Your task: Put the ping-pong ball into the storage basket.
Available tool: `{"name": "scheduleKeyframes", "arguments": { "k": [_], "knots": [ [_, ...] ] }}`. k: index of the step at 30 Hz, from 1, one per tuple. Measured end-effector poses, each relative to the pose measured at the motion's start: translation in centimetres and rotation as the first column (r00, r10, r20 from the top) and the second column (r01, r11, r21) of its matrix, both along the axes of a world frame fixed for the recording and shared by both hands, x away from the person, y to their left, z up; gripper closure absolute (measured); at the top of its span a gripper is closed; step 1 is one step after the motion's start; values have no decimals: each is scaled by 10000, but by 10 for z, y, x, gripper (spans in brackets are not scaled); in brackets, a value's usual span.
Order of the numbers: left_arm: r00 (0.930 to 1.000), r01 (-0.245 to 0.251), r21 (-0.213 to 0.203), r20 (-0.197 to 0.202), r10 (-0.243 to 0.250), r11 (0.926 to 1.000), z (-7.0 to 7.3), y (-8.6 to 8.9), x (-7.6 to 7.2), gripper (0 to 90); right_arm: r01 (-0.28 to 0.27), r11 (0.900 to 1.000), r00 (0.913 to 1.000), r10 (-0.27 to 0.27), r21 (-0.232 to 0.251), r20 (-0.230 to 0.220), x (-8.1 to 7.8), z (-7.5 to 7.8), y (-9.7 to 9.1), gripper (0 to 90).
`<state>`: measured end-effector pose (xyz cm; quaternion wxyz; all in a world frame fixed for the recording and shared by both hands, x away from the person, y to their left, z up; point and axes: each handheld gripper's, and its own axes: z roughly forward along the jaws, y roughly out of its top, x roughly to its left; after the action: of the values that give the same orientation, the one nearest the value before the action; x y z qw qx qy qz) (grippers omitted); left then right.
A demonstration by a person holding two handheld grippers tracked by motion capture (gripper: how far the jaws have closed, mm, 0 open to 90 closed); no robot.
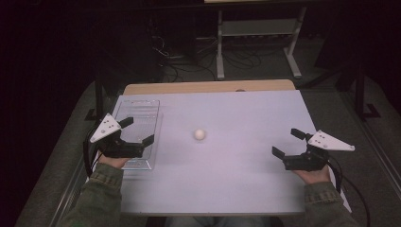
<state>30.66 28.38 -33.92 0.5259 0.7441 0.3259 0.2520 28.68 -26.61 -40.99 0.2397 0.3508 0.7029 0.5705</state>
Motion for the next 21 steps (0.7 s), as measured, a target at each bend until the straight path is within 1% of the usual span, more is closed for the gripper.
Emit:
{"name": "scheduleKeyframes", "arguments": {
  "k": [4, 6, 12, 13, 15, 17, 21],
  "knots": [
    [9999, 78, 137, -101, -76, 9999, 2, -2, 3, 0, 9, 10000, 10000, -10, -31, -43, 0, 0, 0, 0],
    [9999, 93, 206, -82, -91, 9997, 4, -2, 4, 0, -4, 10000, 10000, 4, -56, -70, 0, -1, 0, 0],
    [9995, 176, 372, -264, -166, 9992, 9, -5, 8, 0, -13, 10000, 9999, 12, -88, -127, 1, -1, 1, 0],
    [9994, 216, 424, -266, -205, 9989, 9, -5, 10, 0, -13, 9999, 9999, 11, -165, -143, 1, -2, 1, 0],
    [9992, 240, 424, -315, -227, 9988, 11, -7, 11, 0, -12, 9998, 9999, 9, -201, -145, 1, -2, 1, 0],
    [9990, 328, 547, -324, -310, 9980, 12, -8, 13, 0, -3, 9997, 9998, -1, -235, -181, 1, -2, 1, 0],
    [9984, 405, 636, -421, -378, 9972, 15, -11, 18, 0, 10, 9996, 9998, -16, -281, -199, 1, -3, 1, 0]
  ]
}}
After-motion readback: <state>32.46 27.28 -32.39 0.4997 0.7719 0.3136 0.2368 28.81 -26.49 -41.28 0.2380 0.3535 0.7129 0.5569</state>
